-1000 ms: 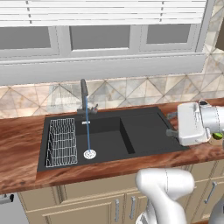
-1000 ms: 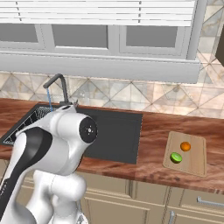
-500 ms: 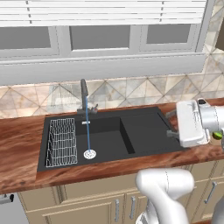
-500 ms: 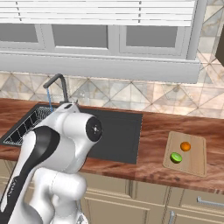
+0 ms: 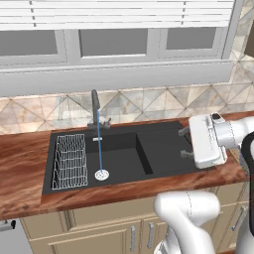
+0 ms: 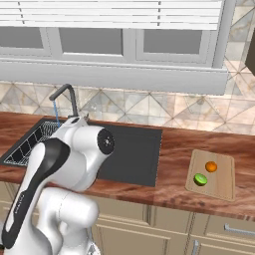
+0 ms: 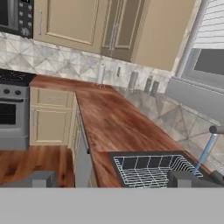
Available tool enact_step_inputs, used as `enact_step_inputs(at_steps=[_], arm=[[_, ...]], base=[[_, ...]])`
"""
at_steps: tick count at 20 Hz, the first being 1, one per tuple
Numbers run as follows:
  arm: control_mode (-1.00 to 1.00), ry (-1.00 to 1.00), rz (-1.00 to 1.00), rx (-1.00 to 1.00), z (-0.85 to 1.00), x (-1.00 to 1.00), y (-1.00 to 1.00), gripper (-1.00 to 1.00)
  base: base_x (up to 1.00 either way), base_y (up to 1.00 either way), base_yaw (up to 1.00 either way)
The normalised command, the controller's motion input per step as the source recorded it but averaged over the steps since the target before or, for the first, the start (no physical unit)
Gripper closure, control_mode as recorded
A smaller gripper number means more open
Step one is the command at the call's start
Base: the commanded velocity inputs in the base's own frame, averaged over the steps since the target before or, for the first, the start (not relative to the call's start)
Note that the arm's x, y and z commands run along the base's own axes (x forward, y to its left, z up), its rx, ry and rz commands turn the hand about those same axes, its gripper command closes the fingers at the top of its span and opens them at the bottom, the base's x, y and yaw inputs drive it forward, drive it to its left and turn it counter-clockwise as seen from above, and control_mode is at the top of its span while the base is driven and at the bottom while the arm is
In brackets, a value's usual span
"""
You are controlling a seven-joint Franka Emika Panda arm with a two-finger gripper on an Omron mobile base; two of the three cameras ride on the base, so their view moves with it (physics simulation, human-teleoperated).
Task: Pick the kiwi, tangerine from the sink and place them on the cutting board to airdry. Then turn off the sink faucet.
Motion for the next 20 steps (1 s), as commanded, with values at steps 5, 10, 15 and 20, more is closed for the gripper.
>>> enact_step_inputs(at_steps=[5,10,15,20], arm=[[-1.0,-0.02,-0.08,0.0,-0.38,0.13,0.19,-1.0],[-1.0,0.0,-0.1,0.07,-0.45,0.05,0.0,-1.0],[-1.0,0.0,-0.05,0.15,-0.28,0.18,0.0,-1.0],[-1.0,0.0,-0.03,0.21,-0.12,0.23,0.03,-1.0]], base=[[0.0,0.0,0.0],[0.0,0.0,0.0],[0.0,0.0,0.0],[0.0,0.0,0.0]])
